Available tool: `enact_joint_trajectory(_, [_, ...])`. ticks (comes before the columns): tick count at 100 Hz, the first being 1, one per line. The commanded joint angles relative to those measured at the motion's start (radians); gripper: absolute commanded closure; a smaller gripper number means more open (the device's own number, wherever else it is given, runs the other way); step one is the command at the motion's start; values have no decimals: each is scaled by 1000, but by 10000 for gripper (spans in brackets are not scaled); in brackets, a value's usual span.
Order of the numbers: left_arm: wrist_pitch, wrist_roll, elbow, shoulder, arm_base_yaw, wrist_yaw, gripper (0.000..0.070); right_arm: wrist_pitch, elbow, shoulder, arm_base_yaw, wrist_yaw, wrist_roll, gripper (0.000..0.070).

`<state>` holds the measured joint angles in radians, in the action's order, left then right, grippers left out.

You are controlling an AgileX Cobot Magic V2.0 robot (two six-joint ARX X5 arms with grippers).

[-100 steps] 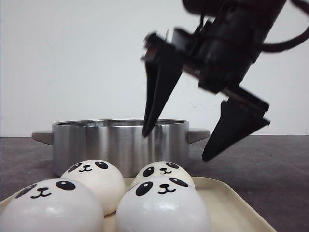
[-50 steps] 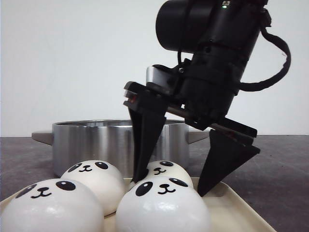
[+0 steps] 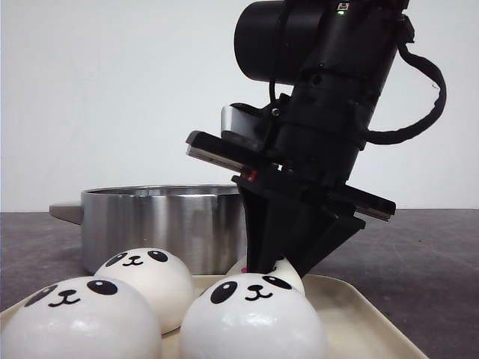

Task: Steam buns
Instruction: 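Lift the bun with the right gripper and carry it over the pot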

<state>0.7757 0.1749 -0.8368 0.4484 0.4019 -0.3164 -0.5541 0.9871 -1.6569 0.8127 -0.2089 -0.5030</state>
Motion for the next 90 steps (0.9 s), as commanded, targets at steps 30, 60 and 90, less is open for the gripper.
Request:
enact_joint_trajectory(30, [-9,-10,-19,1,5,5,104,-124,187,219,102,8,16,697])
enact_joint_trajectory(60, [-13,-10,-19,2,5,11,104,-79,483,173,23,120,64,697])
enact_joint_trajectory(90, [-12,-9,-19,2,5,10,104,-104,723,-150,-105,116,103,698])
